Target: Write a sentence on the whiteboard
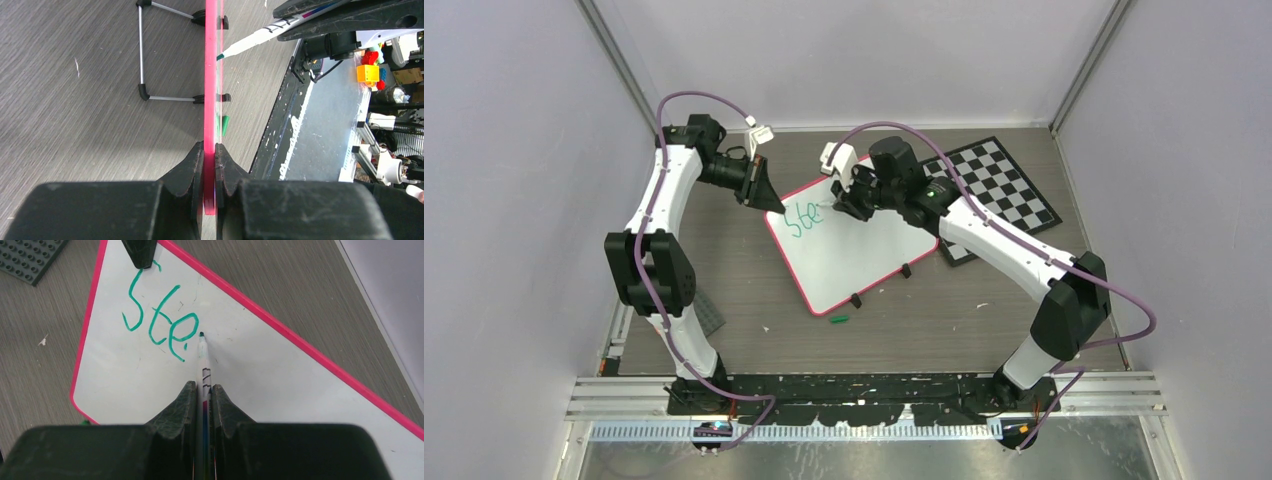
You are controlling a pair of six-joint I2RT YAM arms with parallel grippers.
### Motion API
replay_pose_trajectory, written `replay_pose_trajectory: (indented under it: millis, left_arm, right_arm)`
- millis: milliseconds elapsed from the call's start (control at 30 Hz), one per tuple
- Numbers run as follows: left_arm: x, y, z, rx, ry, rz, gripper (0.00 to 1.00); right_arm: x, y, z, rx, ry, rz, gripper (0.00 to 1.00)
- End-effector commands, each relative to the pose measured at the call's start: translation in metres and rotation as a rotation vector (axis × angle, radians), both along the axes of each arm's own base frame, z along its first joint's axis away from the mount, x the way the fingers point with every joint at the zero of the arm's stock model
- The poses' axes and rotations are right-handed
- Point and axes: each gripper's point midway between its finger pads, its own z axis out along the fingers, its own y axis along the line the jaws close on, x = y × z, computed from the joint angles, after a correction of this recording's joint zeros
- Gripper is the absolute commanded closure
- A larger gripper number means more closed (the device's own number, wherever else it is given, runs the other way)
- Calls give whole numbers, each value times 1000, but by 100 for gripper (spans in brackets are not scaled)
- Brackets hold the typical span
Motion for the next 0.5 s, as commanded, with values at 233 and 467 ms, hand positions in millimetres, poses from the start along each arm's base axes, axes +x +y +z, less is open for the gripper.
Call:
replay_pose_trajectory:
  millis: [233,467]
  left_arm:
    - [-8,-9,-2,20,16,-34,100]
    - [-8,-8,-3,20,18,-33,100]
  right_arm:
    - [24,1,31,42,-94,-50,100]
    - [16,-3,21,23,-69,-36,100]
